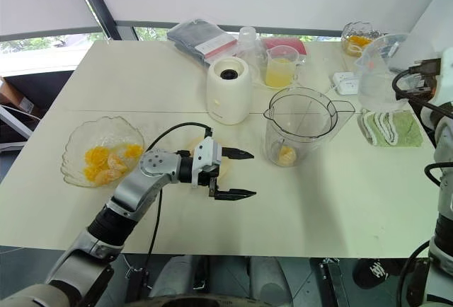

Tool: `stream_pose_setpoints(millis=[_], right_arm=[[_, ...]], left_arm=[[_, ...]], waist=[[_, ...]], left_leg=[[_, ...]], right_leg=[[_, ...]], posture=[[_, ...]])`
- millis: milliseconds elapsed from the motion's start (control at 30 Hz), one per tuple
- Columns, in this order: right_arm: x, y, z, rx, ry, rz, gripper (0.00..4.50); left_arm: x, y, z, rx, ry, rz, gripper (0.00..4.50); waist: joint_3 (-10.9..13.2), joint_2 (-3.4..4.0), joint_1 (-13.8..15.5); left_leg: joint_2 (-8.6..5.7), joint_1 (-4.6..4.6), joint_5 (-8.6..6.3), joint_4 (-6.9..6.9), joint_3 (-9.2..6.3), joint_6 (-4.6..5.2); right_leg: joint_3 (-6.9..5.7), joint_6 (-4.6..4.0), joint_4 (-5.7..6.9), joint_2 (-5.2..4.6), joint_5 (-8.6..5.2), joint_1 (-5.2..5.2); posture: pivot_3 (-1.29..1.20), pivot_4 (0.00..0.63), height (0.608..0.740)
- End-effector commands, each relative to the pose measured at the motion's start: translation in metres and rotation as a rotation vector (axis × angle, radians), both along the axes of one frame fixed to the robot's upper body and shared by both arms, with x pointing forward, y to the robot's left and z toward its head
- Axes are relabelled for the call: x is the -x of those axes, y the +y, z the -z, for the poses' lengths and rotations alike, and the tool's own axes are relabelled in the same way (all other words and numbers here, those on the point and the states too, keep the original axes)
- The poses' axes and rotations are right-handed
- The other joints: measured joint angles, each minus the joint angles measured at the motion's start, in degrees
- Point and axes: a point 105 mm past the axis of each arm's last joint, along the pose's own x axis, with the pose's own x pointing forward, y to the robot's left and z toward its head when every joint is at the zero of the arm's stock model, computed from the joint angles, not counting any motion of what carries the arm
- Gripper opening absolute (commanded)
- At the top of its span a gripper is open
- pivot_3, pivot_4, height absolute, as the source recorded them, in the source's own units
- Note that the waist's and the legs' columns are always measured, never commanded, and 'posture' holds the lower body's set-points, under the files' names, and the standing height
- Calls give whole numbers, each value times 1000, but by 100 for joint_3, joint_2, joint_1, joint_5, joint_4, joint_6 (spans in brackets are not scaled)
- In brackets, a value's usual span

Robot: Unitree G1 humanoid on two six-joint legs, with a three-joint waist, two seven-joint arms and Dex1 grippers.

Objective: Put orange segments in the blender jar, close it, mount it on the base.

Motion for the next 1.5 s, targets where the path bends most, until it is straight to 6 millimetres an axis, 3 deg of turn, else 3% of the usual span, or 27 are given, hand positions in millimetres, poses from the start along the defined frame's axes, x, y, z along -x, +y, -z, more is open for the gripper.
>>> stream_pose_setpoints(millis=[33, 533, 800, 1000, 1500], right_arm=[[13, 10, -35, 65, -109, -3, 42], [16, 42, -44, 311, -75, -67, 42], [12, 49, -39, 348, -59, -101, 42], [10, 52, -36, 367, -41, -123, 42], [10, 54, -39, 498, -18, -136, 42]], left_arm=[[0, -1, -6, 19, -13, 10, 4500], [-5, 2, -5, 14, 11, 2, 4500], [-13, 13, -23, 98, 50, -67, 4500], [-16, 24, -46, 212, -50, -136, 4500], [-26, 35, -66, 351, -85, -285, 4500]], waist=[[0, 0, 0], [0, 0, 1], [0, 0, -1], [0, 0, 3], [-1, 0, 8]], left_leg=[[0, 0, 0, 0, 0, 0], [0, 0, 1, 1, 0, -1], [1, 1, 1, 4, -1, -1], [1, 1, 2, 5, 0, -2], [0, 2, 3, 11, 0, -5]], right_leg=[[0, 0, 0, 0, 0, 0], [-2, 0, 2, 0, 0, 0], [-2, 1, 6, 0, 0, 0], [-3, 2, 7, -1, 1, 0], [-3, 3, 12, 0, 2, 0]], posture=[[0, 150, 740], [0, 150, 740], [0, 150, 740], [0, 150, 740], [0, 150, 740]])
